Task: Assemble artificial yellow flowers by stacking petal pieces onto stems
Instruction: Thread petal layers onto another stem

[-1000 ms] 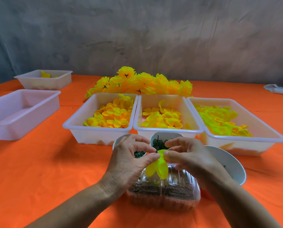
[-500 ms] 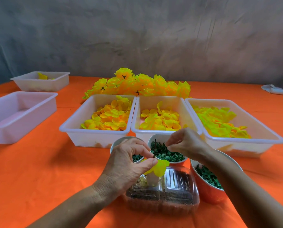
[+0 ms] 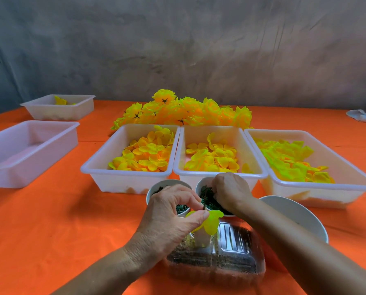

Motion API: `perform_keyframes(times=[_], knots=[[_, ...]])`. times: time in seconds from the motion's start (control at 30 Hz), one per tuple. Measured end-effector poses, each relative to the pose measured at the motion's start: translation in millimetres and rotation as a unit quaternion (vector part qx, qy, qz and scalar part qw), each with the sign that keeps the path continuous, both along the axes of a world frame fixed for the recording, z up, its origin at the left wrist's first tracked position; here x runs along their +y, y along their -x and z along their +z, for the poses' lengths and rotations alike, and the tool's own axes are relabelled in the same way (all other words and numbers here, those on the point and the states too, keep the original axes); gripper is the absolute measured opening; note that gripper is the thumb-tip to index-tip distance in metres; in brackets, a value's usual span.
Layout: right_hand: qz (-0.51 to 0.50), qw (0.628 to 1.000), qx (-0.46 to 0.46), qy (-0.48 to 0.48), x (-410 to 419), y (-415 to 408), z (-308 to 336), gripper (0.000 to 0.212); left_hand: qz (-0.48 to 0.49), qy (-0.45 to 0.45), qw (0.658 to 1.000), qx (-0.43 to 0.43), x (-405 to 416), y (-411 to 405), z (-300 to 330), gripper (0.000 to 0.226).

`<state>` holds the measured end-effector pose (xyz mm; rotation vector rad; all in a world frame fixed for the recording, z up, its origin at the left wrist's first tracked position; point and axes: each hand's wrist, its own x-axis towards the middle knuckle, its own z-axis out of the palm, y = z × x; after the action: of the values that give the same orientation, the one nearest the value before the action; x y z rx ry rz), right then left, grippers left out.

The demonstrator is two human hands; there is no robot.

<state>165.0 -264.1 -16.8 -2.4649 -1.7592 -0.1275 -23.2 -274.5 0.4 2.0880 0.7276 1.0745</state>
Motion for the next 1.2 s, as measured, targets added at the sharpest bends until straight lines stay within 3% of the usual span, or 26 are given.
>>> perform_keyframes(times=[0.1,0.17,0.23,0.3,0.5,0.6,0.8,1.0,1.1,1.2], knots=[[0.011,0.994,0.081,-0.069,-6.5,-4.7,6.9,0.016,0.000,-0.011,1.000,0.000,-0.9,-0.3,0.2,0.032],[0.012,0.965,0.234,-0.121,-13.4,-8.4,16.0,0.014,0.002,-0.016,1.000,0.000,-0.8,-0.9,0.5,0.034],[0.004,0.896,0.416,-0.156,-24.2,-7.2,23.1,0.019,0.005,-0.017,1.000,-0.004,-1.2,-1.1,0.7,0.036],[0.015,0.835,0.522,-0.175,-35.4,-3.7,26.9,0.019,0.008,-0.020,1.000,-0.007,-2.3,-1.6,1.0,0.037],[0.026,0.672,0.705,-0.223,-61.4,13.5,40.9,0.013,0.015,-0.018,1.000,-0.005,-4.1,-2.6,1.1,0.037],[0.056,0.625,0.743,-0.232,-74.3,22.5,51.2,0.013,0.014,-0.019,1.000,-0.004,-4.4,-1.9,0.5,0.036],[0.100,0.610,0.740,-0.265,-86.5,38.3,61.2,0.027,0.022,-0.017,1.000,-0.004,-4.8,-1.7,-1.1,0.037],[0.132,0.567,0.742,-0.334,-86.6,54.3,53.9,0.039,0.014,-0.001,1.000,-0.003,-5.7,-1.0,0.1,0.034],[0.117,0.593,0.711,-0.359,-87.1,59.9,50.8,0.046,0.012,-0.003,1.000,-0.006,-6.1,-0.4,0.4,0.035],[0.110,0.603,0.704,-0.359,-86.8,64.4,47.8,0.028,0.009,0.006,1.000,-0.011,-6.4,-0.2,0.6,0.031]])
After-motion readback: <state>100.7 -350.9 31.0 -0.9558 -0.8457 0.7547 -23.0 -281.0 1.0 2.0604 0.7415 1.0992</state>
